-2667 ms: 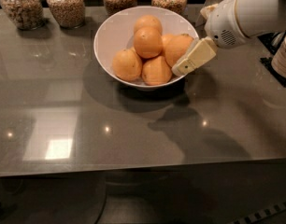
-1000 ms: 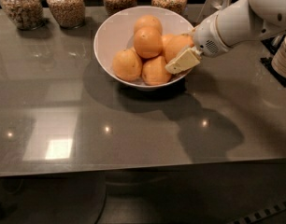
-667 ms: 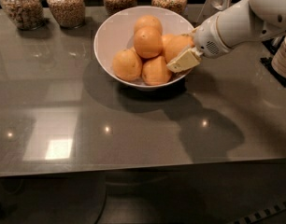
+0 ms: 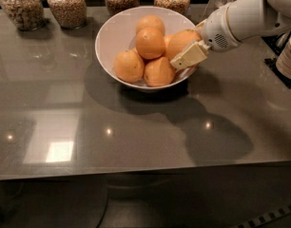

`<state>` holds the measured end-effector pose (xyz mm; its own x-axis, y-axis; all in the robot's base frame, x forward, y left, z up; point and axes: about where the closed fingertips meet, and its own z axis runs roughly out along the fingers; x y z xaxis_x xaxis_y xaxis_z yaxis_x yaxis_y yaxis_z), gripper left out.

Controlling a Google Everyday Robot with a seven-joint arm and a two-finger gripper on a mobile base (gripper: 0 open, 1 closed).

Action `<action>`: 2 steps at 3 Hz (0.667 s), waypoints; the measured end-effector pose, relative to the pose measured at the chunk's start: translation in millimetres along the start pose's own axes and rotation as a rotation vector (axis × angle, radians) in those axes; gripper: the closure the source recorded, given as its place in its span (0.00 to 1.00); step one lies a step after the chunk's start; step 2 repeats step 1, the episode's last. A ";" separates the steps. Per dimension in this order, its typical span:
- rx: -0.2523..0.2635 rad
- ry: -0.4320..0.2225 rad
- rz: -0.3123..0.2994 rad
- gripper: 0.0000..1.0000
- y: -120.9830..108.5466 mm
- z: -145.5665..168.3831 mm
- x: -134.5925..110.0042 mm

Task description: Pick orange from white bowl

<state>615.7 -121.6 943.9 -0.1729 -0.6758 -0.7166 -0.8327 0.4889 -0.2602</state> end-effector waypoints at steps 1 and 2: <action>0.012 -0.089 0.006 1.00 -5.4 -25.9 -20.1; 0.012 -0.089 0.006 1.00 -5.4 -25.9 -20.1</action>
Offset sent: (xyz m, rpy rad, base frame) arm 0.0000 0.0000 0.0000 0.0000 0.0000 0.0000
